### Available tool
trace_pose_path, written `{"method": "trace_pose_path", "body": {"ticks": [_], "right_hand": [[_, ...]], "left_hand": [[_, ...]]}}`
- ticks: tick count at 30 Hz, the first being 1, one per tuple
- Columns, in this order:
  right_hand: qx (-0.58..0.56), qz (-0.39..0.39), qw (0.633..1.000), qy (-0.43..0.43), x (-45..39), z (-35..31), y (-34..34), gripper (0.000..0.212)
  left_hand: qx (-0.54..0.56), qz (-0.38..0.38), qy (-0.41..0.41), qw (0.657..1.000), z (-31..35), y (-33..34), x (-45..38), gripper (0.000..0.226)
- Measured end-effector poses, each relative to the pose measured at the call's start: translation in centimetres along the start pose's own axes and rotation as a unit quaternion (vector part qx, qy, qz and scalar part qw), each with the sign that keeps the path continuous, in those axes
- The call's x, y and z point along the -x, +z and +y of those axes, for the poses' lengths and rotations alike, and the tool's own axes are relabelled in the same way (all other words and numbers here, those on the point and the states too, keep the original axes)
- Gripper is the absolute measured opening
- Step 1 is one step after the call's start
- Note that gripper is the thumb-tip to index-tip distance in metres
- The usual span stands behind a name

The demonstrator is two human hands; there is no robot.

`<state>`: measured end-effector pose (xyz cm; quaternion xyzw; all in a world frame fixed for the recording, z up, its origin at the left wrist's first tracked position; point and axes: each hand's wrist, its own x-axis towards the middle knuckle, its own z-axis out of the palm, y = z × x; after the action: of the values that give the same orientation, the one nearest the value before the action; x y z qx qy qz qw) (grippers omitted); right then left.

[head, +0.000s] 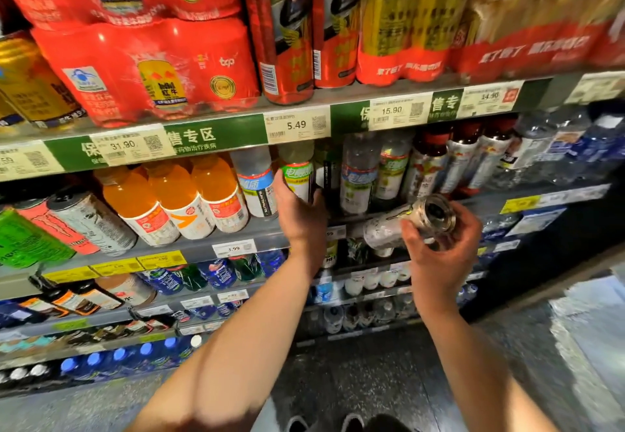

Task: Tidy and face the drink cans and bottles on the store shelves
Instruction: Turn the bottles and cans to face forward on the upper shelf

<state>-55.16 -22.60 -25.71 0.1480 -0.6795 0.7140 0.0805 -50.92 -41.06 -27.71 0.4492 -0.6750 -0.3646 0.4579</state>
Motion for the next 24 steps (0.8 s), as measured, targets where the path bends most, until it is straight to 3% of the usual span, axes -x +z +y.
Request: {"method": "trace_pose_path", "body": {"ticks": [3,8,12,16,24], "right_hand": [[0.001,-0.01,1.0,0.005,-0.3,0.3,-0.8,0.059],[-0.017,-0.038,0.999,0.019,-2.2,1.0,-2.2,0.06],[-0.031,-0.072,0.996,0.034,-4.2,1.9,-3.4,0.062],[-0.039,-0.109,0.993,0.027,-6.2,2.3,-3.8,0.071],[-0.063,-0.167,0.984,0.014,-7.4,1.9,-3.0,0.067]], "left_hand": [[-0.01,0.007,-0.053,0.999,0.4,0.6,-0.3,0.089],[-0.08,0.023,-0.052,0.995,0.6,1.6,-1.3,0.086],[-0.064,0.038,-0.046,0.996,0.3,1.7,-0.6,0.08],[-0.055,-0.005,-0.019,0.998,-0.8,1.0,0.0,0.081],[-0.055,-0.07,-0.013,0.996,0.0,0.5,1.0,0.085]]}}
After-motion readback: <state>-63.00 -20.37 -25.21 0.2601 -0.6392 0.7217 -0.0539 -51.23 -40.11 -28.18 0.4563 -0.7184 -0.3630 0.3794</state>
